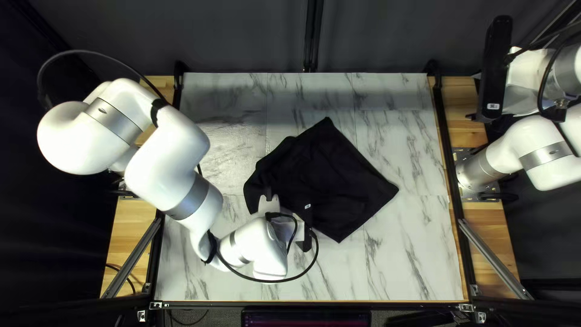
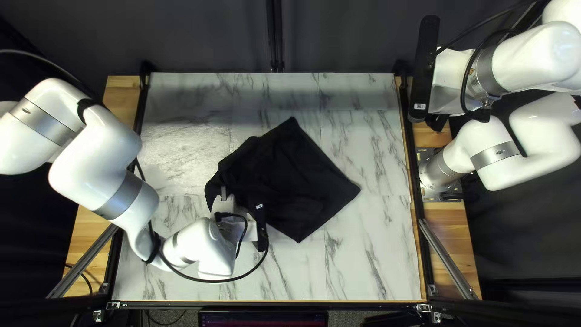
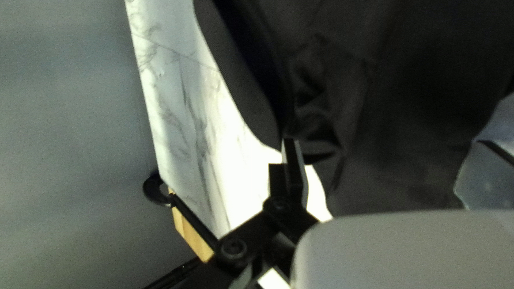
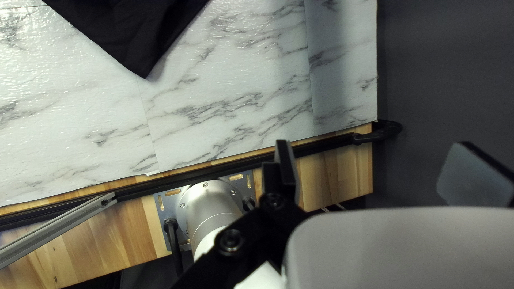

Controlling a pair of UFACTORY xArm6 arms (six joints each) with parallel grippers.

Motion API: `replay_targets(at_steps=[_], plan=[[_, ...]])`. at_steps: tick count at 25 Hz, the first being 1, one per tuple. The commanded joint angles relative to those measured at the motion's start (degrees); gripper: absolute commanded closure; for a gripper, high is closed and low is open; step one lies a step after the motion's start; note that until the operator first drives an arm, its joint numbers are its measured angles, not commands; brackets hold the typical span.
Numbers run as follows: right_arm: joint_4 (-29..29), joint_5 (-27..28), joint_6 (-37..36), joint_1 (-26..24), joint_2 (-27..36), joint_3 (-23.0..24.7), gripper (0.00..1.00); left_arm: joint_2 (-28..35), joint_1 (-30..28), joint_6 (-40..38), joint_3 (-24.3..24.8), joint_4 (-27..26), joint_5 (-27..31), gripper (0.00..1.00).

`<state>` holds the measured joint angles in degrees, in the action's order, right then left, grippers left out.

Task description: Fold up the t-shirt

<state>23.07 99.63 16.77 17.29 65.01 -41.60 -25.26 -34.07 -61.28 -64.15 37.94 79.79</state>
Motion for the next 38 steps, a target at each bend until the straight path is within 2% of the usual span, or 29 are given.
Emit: replay_targets(at_steps=[1, 6, 11, 22, 32, 38], plan=[[0.00, 0.00, 0.00, 0.00, 0.00, 0.00, 0.00, 1.11, -0.67, -1.08, 0.98, -0.20, 0.96, 0.00], [0.00, 0.00, 0.00, 0.00, 0.00, 0.00, 0.00, 0.41, -1.19, 0.05, -2.04, 0.31, 1.94, 0.00], [0.00, 0.00, 0.00, 0.00, 0.00, 0.00, 0.00, -1.61, -0.03, 1.77, -4.82, 0.97, -0.39, 0.00], [0.00, 0.00, 0.00, 0.00, 0.00, 0.00, 0.00, -2.38, 2.37, 1.71, -3.27, 1.19, -4.16, 0.00], [0.00, 0.00, 0.00, 0.00, 0.00, 0.00, 0.00, 0.33, 0.84, -1.27, 0.95, 0.40, -2.73, 0.00], [0.00, 0.00, 0.00, 0.00, 0.00, 0.00, 0.00, 0.57, 1.04, -1.91, 1.45, 0.96, -2.44, 0.00]])
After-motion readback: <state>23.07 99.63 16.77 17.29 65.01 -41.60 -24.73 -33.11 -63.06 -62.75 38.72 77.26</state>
